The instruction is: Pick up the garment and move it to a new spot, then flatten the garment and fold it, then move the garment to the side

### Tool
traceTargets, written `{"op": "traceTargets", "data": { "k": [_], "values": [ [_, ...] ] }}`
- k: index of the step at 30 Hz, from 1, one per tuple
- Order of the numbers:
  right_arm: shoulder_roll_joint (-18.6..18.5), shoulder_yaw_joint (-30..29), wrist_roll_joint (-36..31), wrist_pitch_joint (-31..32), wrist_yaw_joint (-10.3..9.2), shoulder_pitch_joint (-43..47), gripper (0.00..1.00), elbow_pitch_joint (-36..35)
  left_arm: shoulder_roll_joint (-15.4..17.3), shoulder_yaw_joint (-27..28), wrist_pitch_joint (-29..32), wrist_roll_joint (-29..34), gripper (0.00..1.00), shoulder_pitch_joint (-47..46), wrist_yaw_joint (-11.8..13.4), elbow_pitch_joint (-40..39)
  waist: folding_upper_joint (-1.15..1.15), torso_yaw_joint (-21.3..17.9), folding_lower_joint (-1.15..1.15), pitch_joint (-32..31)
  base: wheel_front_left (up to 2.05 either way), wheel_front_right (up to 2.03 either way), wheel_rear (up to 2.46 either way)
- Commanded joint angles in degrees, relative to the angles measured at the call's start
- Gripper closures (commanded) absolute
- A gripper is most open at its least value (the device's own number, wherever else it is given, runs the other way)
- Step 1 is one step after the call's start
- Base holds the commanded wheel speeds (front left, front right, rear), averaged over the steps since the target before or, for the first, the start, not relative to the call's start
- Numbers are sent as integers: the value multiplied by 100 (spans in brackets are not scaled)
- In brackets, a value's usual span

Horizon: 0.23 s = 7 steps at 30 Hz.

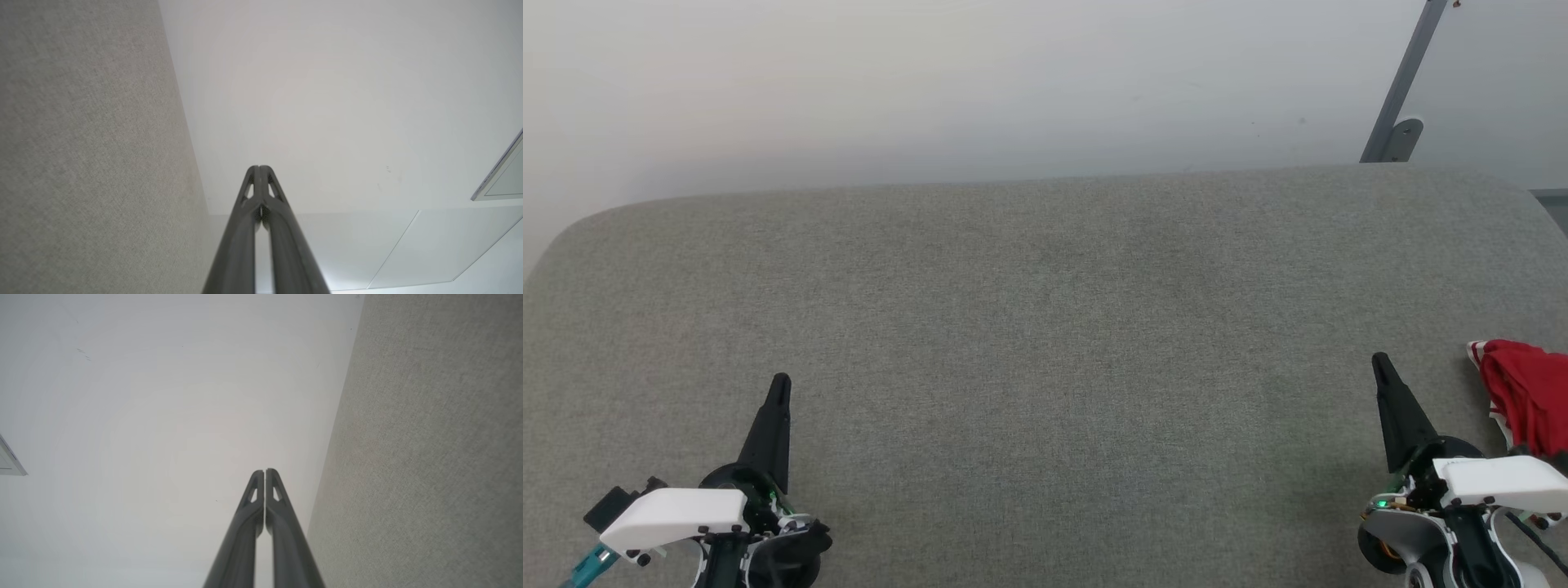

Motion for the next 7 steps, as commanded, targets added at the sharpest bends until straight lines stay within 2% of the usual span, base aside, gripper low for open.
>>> {"op": "traceTargets", "data": {
  "k": [1,7],
  "values": [
    [6,9,23,12,0,-25,100,1,-9,27,20,28,100,-72,11,-1,0,0,0,0,0,0,0],
    [6,9,23,12,0,-25,100,1,-13,31,25,34,100,-72,11,-1,0,0,0,0,0,0,0]
  ]
}}
